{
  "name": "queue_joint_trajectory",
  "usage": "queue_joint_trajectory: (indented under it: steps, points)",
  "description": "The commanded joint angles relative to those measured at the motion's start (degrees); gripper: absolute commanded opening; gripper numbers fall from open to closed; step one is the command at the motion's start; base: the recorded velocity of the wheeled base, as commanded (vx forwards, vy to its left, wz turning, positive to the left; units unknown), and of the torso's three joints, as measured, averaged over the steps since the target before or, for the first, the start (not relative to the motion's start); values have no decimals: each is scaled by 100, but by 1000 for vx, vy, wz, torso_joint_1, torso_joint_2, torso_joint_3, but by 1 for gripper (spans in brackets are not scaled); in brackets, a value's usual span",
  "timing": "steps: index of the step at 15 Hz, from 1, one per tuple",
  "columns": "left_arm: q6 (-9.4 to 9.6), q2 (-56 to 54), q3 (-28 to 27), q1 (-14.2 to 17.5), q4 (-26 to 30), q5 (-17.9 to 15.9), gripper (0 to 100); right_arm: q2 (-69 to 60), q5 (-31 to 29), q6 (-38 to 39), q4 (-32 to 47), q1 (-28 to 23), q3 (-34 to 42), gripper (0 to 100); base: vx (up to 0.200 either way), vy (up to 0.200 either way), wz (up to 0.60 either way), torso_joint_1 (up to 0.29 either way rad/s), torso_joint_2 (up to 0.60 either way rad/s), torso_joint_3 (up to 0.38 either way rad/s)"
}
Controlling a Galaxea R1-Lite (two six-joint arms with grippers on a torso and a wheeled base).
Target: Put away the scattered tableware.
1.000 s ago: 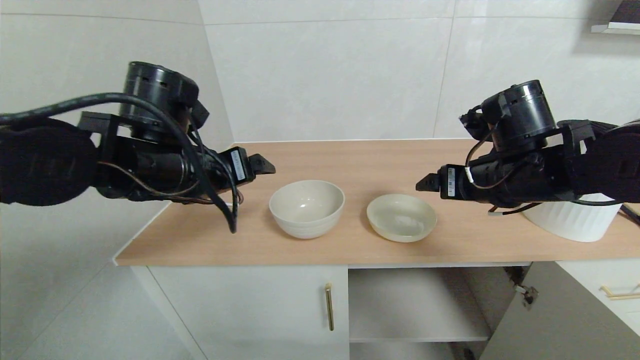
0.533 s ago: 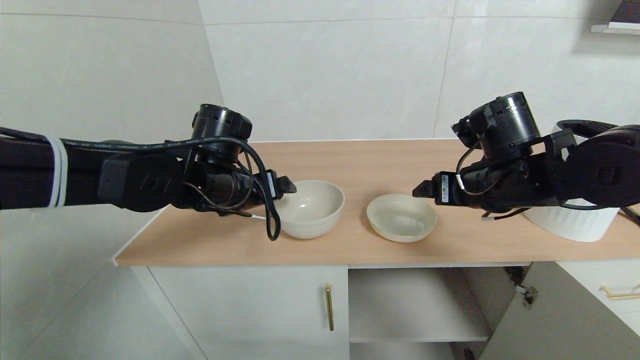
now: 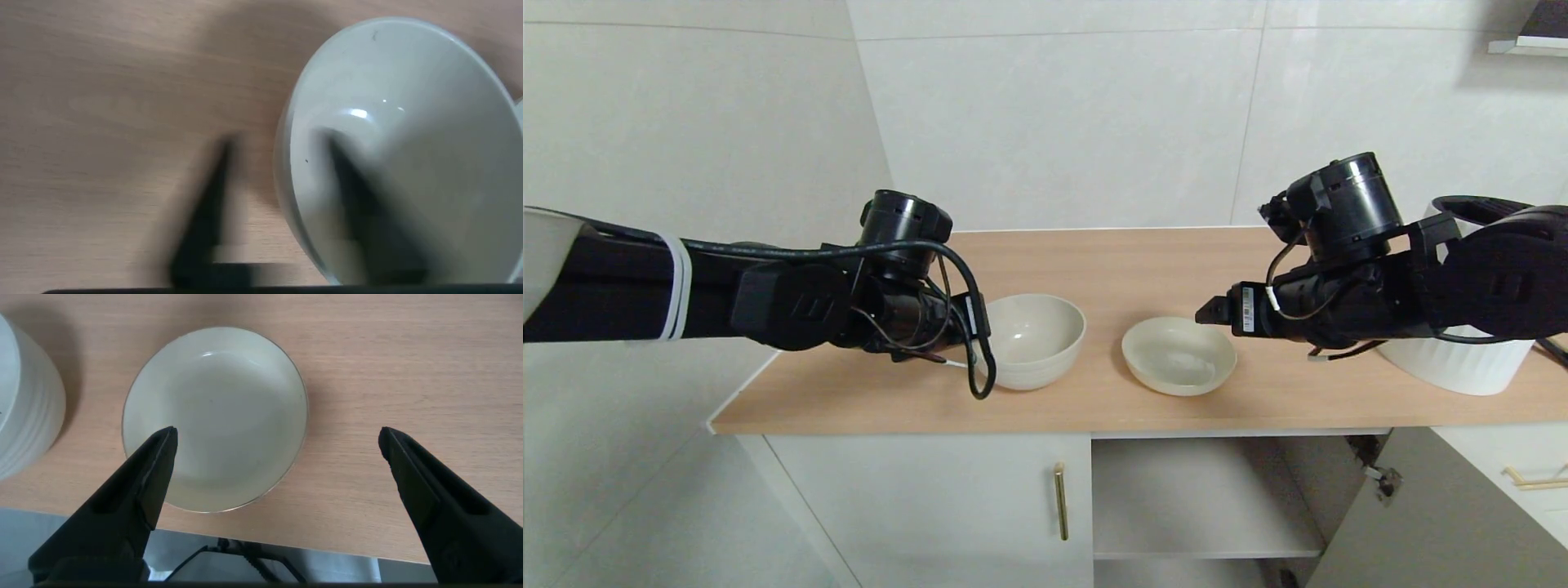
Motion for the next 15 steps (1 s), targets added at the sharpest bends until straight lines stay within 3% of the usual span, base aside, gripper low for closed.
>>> queue_joint_trajectory:
  steps: [1, 8, 15]
  points:
    - [-8, -8, 1, -14, 4, -1, 0, 6, 10, 1, 1, 0, -10, 100, 0, 0, 0, 0, 0, 0]
    - [1, -1282, 423, -260, 4, -36, 0, 533, -34, 18, 1, -159, -212, 100, 0, 0, 0, 0, 0, 0]
    - [1, -1414, 563, -295, -146, -36, 0, 1219, -131, 89, -52, -264, -414, 100, 0, 0, 0, 0, 0, 0]
